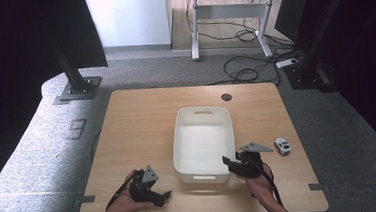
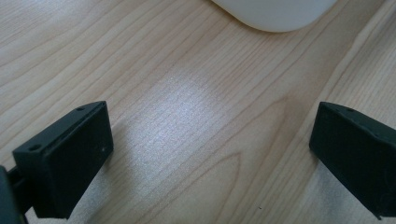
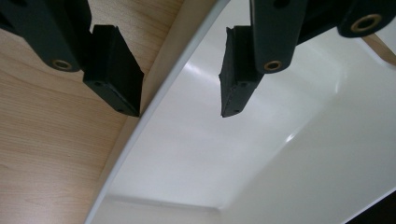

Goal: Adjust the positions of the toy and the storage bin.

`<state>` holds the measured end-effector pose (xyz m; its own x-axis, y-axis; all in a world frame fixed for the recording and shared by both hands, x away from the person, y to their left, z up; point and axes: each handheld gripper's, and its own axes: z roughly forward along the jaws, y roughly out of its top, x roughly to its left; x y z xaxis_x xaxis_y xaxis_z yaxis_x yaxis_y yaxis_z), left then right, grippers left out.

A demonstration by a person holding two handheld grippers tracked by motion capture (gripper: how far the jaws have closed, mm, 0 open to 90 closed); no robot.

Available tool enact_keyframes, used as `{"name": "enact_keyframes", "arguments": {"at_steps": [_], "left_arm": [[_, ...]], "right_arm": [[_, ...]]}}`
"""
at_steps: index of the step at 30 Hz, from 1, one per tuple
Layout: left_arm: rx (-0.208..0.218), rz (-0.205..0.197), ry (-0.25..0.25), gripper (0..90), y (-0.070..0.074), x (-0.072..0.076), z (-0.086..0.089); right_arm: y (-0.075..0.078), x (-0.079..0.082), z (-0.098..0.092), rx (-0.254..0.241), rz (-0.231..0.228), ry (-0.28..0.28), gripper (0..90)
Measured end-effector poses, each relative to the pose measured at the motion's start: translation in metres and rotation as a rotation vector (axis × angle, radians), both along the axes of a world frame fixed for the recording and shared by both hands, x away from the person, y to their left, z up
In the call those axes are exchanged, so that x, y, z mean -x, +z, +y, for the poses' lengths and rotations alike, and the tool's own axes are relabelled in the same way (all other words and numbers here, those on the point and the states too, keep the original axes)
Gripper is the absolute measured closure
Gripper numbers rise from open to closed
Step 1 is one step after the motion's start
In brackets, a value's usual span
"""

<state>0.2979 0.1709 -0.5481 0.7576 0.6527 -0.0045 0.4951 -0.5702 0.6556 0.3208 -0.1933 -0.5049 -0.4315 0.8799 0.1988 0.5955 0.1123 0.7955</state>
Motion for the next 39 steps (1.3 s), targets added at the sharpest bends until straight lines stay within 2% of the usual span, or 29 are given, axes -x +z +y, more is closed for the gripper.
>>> {"name": "enact_keyframes", "arguments": {"at_steps": [5, 12, 18, 22, 32, 39], "left_arm": [[0.000, 0.000, 0.000, 0.0, 0.000, 0.000, 0.000], [-0.001, 0.000, 0.001, 0.0, 0.000, 0.000, 0.000], [-0.002, 0.001, 0.003, 0.0, 0.000, 0.000, 0.000], [-0.003, 0.001, 0.003, 0.0, 0.000, 0.000, 0.000], [-0.003, 0.001, 0.003, 0.0, 0.000, 0.001, 0.000], [-0.003, 0.001, 0.004, 0.0, 0.000, 0.001, 0.000]], "right_arm": [[0.000, 0.000, 0.000, 0.002, -0.004, 0.005, 47.9], [0.003, 0.004, 0.001, 0.019, -0.065, 0.020, 36.7], [0.007, 0.007, -0.006, 0.017, -0.091, 0.019, 35.1], [0.010, 0.010, -0.013, -0.005, -0.106, 0.029, 34.8], [0.018, 0.014, -0.035, -0.042, -0.133, 0.004, 33.7], [0.019, 0.015, -0.050, -0.037, -0.140, -0.008, 33.6]]}}
